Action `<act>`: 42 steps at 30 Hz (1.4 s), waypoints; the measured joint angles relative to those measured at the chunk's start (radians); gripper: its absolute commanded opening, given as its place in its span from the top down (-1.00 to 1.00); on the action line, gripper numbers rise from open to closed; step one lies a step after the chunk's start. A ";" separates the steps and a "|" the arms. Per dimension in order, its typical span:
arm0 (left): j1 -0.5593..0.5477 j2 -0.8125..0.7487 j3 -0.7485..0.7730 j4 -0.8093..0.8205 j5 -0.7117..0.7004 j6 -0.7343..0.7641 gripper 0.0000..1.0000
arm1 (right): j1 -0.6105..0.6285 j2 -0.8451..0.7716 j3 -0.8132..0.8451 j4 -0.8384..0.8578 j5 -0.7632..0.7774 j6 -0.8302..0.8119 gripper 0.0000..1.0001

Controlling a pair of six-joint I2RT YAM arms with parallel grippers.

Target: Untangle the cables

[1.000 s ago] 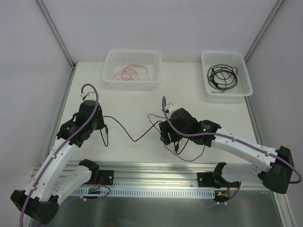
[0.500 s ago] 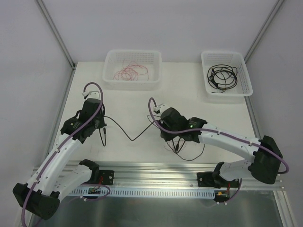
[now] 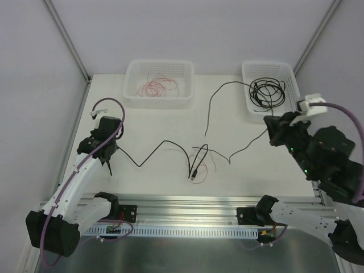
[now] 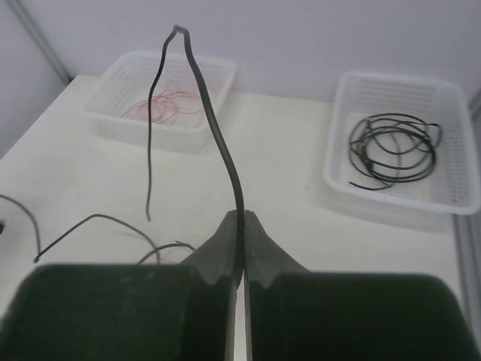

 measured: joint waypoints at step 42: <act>0.127 -0.118 -0.096 0.161 0.336 0.034 -0.78 | -0.452 0.546 -0.674 0.130 -0.225 0.450 -0.51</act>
